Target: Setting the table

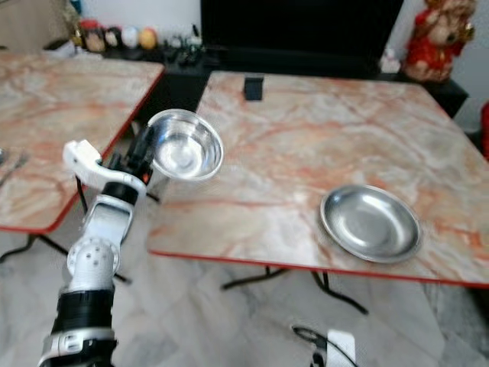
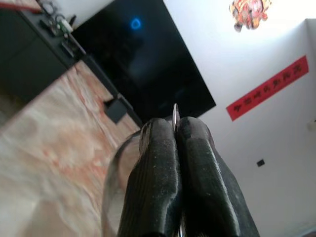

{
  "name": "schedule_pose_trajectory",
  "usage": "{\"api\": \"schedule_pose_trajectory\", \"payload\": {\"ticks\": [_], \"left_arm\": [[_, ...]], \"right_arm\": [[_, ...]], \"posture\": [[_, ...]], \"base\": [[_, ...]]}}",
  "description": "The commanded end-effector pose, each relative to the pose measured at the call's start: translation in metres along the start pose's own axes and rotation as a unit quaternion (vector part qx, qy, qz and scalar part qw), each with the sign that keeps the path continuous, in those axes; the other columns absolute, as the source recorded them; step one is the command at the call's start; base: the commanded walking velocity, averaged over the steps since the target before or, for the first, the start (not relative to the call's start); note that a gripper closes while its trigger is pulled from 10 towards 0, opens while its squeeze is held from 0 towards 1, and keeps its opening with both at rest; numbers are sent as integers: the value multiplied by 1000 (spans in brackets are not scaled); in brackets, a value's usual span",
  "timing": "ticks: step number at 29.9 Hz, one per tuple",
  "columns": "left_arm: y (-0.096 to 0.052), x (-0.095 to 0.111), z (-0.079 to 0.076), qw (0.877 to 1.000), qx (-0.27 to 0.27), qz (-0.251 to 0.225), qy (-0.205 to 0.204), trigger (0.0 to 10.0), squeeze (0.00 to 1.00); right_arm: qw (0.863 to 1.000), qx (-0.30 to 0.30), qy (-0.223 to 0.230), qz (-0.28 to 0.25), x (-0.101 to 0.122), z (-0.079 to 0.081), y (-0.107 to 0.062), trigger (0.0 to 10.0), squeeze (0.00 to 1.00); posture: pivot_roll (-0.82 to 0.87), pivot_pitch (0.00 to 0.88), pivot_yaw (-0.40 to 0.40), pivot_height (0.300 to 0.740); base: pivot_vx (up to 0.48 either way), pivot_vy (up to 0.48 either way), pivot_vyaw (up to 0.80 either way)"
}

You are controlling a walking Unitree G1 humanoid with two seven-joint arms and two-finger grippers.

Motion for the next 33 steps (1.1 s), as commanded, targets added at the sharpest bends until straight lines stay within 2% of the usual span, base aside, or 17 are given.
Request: {"api": "schedule_pose_trajectory", "payload": {"ticks": [1,14,33], "left_arm": [[2,-1,-8,1000,-9,-2,0,10000,0],[3,1,-8,1000,-10,-7,1,10000,0],[3,1,-8,1000,-11,-6,2,10000,0]], "right_arm": [[1000,-6,1,-1,2,-6,0,10000,0],[1000,-4,1,-2,3,-4,1,10000,0],[1000,-14,8,16,-3,-14,-1,10000,0]], "posture": [[0,0,-23,740],[12,0,-31,740],[15,0,-38,740]], "base": [[0,-322,0],[0,-329,0],[0,-329,0]]}}
Point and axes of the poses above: a point about 5 cm out from each wrist's last joint towards the gripper, its own y axis pointing out of the wrist towards the gripper, its own x axis along the axis of the wrist's last joint, z = x × y, the point moved 2 cm from there along y, pointing out of the wrist towards the gripper, and after that the axes turned 12 degrees about y, right-handed, at the moved point
